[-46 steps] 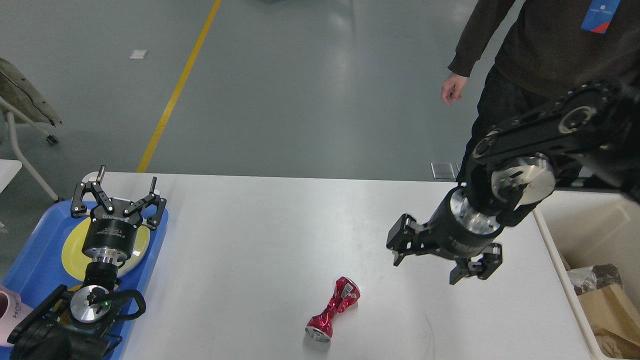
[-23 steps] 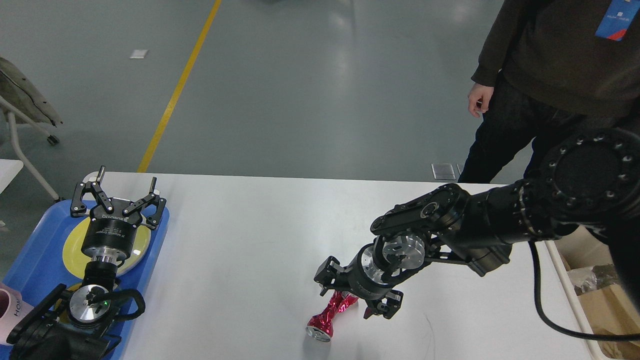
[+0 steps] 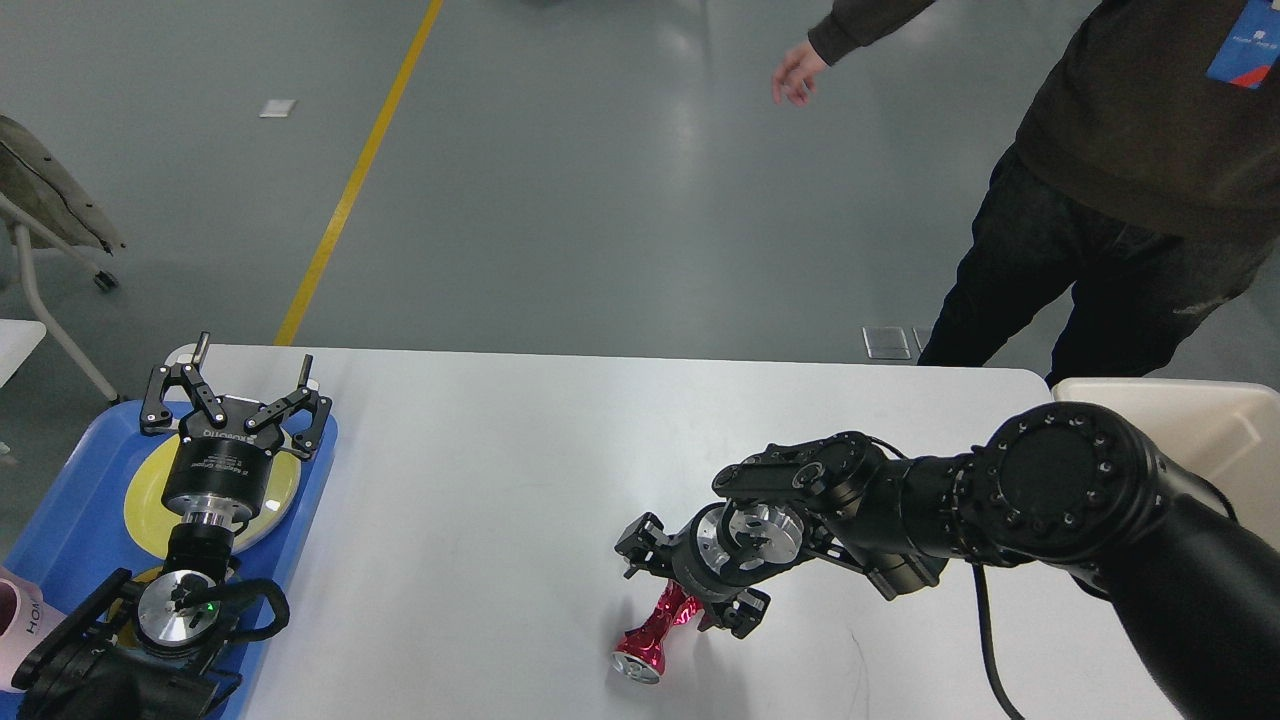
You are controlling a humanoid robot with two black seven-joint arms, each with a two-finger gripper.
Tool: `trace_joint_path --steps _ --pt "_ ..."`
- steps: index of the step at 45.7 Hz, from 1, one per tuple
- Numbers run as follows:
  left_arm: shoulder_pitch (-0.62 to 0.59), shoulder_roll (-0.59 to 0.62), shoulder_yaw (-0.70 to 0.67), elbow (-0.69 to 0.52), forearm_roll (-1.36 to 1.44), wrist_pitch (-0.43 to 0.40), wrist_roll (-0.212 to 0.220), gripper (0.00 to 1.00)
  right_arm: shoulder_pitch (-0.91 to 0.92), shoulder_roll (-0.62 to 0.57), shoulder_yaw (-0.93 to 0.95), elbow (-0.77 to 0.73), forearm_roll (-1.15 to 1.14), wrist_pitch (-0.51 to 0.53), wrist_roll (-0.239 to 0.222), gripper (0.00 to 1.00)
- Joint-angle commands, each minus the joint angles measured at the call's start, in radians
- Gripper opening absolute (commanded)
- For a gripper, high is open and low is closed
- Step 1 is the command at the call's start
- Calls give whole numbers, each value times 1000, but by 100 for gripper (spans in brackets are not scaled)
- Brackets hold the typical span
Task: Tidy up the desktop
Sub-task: 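Close the right gripper on the red hoverboard toy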
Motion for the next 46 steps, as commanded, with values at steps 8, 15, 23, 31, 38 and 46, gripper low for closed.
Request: trace_joint_path --steps 8,15,23,31,38,46 --pt "2 0 0 0 1 0 0 96 -29 -3 3 -18 -22 2 2 67" --pt "2 0 0 0 0 0 -1 96 -43 -3 3 -21 -21 11 0 22" --pt "0 0 0 0 0 0 -1 96 -50 -3 3 -22 -21 13 -9 0" --pt "0 0 0 0 0 0 -1 96 -40 -4 3 -16 -21 16 -48 0" --pt "0 0 -2 0 0 0 -1 96 -15 -30 6 1 -17 26 -46 0" --pt "3 0 -5 0 1 0 -1 96 54 -96 4 96 -10 54 -46 0"
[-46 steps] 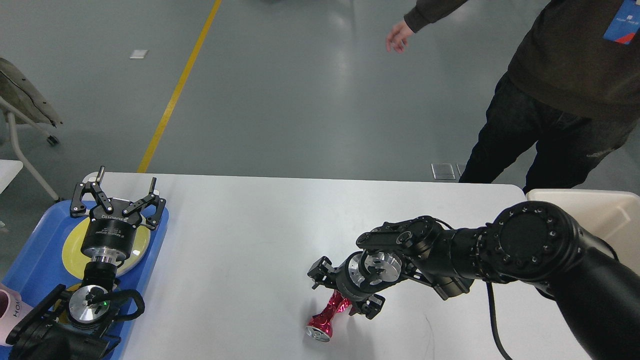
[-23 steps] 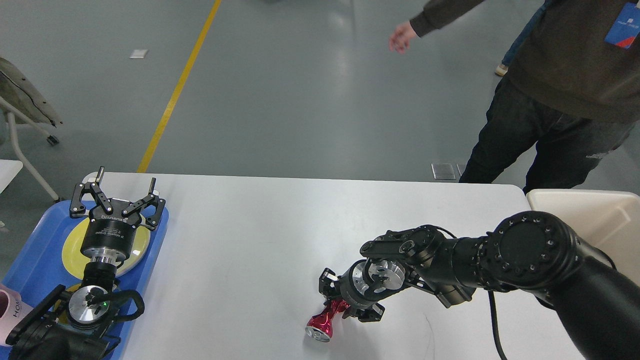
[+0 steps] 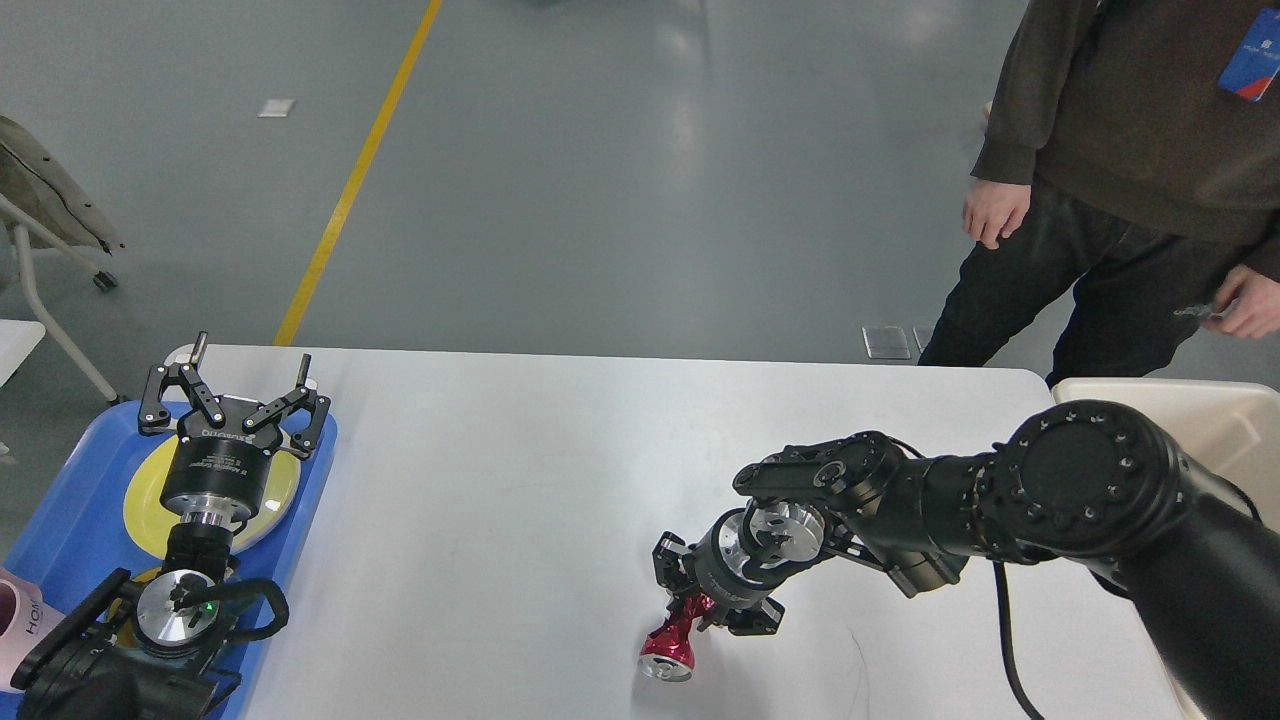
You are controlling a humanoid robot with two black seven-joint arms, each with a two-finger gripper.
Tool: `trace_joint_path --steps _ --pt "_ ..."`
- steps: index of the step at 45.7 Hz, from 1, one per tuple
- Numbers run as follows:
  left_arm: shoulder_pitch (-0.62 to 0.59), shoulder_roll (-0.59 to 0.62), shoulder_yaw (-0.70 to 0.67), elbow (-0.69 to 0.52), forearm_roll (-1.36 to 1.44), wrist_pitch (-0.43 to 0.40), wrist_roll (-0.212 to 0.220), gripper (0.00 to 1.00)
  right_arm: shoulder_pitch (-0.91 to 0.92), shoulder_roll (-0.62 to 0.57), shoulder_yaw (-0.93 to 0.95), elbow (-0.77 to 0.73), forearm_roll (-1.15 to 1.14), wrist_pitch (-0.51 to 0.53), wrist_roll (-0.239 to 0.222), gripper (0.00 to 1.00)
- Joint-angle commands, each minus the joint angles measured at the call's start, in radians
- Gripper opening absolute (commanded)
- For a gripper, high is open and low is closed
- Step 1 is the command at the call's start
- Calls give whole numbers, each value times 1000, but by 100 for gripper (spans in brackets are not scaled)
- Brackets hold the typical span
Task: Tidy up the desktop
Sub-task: 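Close the right gripper on the red hoverboard toy, then carry the red toy over the white bin and release it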
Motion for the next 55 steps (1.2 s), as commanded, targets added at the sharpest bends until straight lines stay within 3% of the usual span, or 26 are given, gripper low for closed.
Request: trace_joint_path --steps 1,10,23,26,34,37,49,55 --pt "3 0 -3 0 1 0 0 96 61 -57 -1 83 6 10 1 0" --pt "3 0 -3 0 1 0 2 96 257 -159 -76 293 8 22 -4 0" --pt "3 0 -3 0 1 0 0 96 720 -320 -431 625 9 201 24 0" --pt "3 0 -3 0 1 0 0 96 806 -348 -517 685 9 229 88 0" --pt "3 0 -3 0 1 0 0 96 958 -354 -751 761 -3 269 369 0" --pt "3 0 -3 0 1 0 0 96 978 -354 -792 766 -3 294 415 0" --pt "3 0 -3 0 1 0 0 96 1030 -354 -788 797 -3 314 389 0" --pt "3 0 -3 0 1 0 0 96 1036 -354 -786 795 -3 304 329 0"
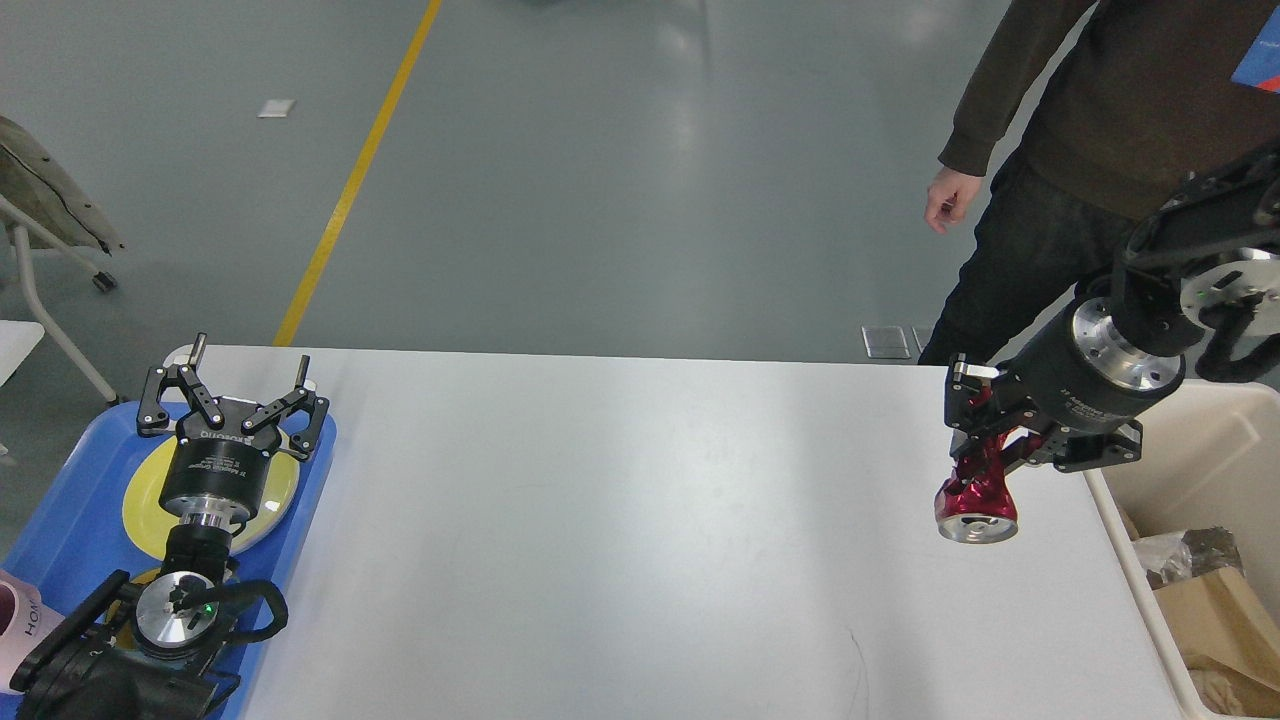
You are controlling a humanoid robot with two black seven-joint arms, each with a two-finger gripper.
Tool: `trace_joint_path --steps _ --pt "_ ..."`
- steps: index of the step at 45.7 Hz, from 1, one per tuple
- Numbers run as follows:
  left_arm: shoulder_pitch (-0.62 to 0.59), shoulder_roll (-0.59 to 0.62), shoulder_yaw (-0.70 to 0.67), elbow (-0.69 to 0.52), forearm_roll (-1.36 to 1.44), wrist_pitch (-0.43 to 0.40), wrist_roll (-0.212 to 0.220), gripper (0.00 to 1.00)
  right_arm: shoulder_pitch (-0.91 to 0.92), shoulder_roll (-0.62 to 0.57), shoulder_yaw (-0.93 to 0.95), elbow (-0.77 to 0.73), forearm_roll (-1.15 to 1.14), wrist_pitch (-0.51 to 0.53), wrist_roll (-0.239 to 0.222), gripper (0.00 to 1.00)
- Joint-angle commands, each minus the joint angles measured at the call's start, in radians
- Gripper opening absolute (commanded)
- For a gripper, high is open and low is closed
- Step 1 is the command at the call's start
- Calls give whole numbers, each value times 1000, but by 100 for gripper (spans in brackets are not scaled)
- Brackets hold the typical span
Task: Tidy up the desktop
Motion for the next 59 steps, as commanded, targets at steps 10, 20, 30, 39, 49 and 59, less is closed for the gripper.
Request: trace_joint_path --steps 10,20,30,39,49,59 --pt "1 0 0 0 0 0 0 96 -33 -115 -14 -70 -9 -14 -83 0" --pt "1 0 0 0 0 0 2 96 -236 -374 -31 -289 -83 -14 -83 0" --pt "-3 -2 6 0 -1 0 2 96 -551 -494 18 -624 -77 -20 -82 0" --pt "-3 -3 8 2 -1 0 0 96 -961 -499 265 -938 -69 -95 -82 0" --pt "-5 -3 8 2 -1 0 0 96 -1338 -440 510 -1185 -72 -247 -83 0" --pt "-5 -3 8 2 -1 0 0 96 -1616 -258 560 -1463 -69 -387 -83 0"
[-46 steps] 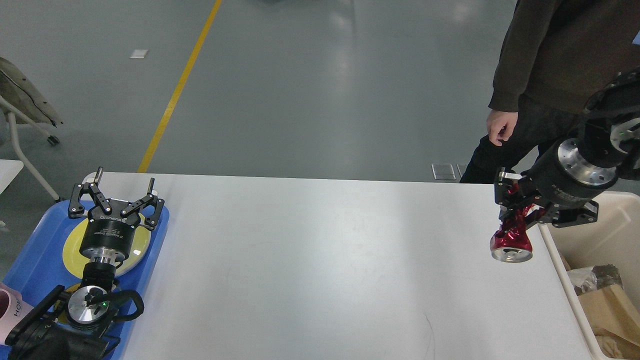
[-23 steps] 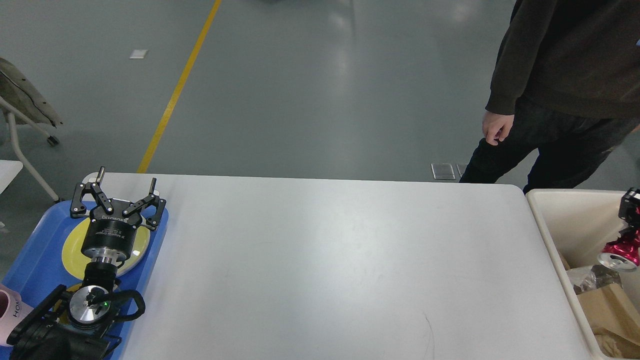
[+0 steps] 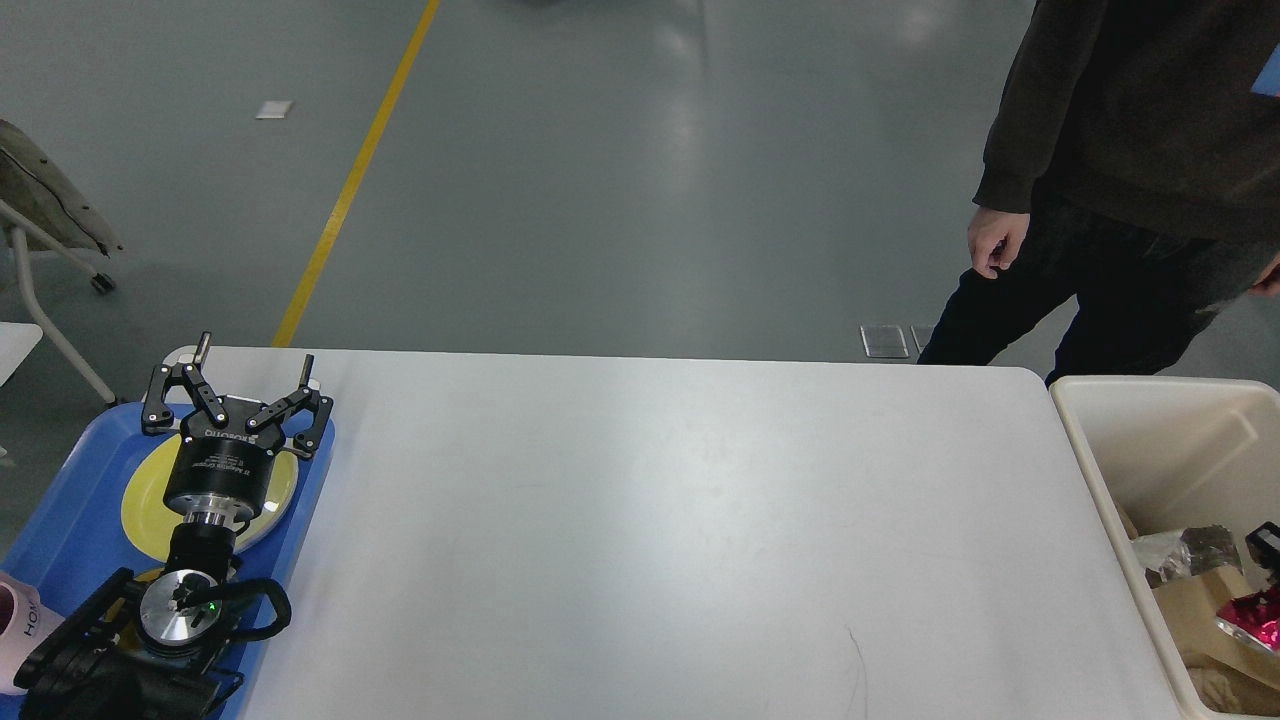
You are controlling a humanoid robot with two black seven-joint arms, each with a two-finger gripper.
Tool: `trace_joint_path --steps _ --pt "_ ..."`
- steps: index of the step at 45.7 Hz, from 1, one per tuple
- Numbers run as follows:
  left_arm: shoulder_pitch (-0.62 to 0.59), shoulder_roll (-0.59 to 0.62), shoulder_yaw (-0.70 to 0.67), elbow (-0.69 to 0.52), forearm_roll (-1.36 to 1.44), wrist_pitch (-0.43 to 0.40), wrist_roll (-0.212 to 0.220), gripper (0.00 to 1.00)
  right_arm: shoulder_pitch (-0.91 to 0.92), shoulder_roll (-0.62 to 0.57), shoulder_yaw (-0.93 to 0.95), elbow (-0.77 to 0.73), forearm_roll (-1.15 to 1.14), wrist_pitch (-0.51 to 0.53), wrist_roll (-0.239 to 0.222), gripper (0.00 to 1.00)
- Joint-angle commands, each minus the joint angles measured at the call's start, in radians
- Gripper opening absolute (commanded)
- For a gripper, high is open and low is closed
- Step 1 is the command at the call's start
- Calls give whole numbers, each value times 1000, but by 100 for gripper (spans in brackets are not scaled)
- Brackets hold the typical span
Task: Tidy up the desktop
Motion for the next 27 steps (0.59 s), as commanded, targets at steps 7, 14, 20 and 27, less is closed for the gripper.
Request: trace_joint_path --steps 7,14,20,27 --pt "0 0 -2 0 0 0 0 96 -210 172 20 -261 1 -55 0 0" --pt "0 0 -2 0 0 0 0 96 -220 189 17 -263 1 -111 0 0" --pt "0 0 0 0 0 0 0 96 -236 189 23 -263 1 -116 -1 0" --pt "0 0 0 0 0 0 0 96 -242 187 14 -263 -1 -127 0 46"
